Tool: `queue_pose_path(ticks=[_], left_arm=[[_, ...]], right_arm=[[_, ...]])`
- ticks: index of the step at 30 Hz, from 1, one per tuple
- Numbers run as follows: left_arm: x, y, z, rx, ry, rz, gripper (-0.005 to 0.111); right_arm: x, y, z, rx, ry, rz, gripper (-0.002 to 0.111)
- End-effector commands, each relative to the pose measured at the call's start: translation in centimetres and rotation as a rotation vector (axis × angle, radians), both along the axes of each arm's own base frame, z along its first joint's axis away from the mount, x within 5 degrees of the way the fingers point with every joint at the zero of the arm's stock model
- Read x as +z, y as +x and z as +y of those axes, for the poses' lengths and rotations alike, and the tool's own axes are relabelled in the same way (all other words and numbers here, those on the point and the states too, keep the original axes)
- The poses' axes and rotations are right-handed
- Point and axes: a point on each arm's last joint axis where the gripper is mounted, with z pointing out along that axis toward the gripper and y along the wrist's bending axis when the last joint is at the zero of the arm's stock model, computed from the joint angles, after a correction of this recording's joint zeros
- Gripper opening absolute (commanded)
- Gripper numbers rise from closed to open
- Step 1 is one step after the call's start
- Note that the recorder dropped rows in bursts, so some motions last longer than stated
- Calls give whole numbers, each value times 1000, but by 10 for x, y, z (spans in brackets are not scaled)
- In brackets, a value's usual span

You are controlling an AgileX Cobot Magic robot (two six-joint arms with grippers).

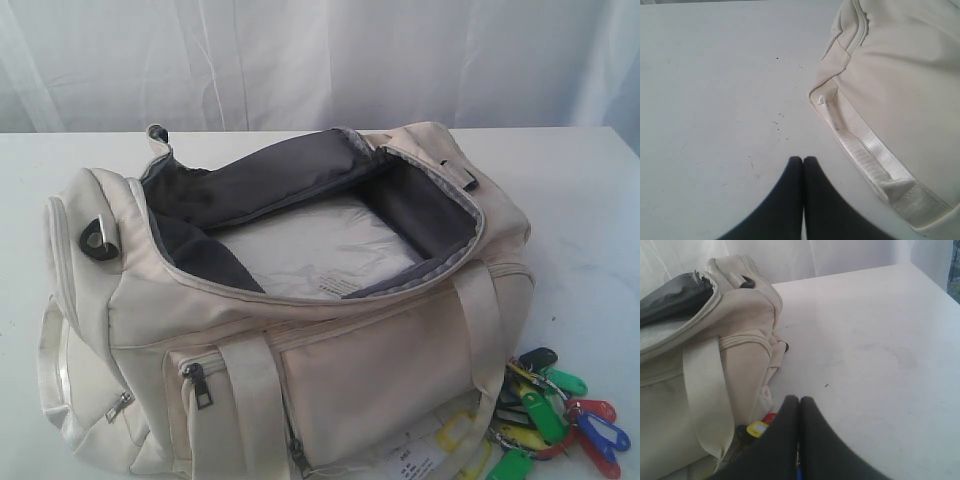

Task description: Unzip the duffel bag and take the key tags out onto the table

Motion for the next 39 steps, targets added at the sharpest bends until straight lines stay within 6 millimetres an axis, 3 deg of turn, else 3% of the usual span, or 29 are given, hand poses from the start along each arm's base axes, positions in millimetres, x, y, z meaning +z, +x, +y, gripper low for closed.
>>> queue_pose_path(ticks=[1,39], left_arm=[[-1,0,0,4,-14,-1,0],[-1,0,0,4,-14,-1,0]], right_arm=[[-1,0,0,4,-15,-5,0],[-1,0,0,4,-15,-1,0]])
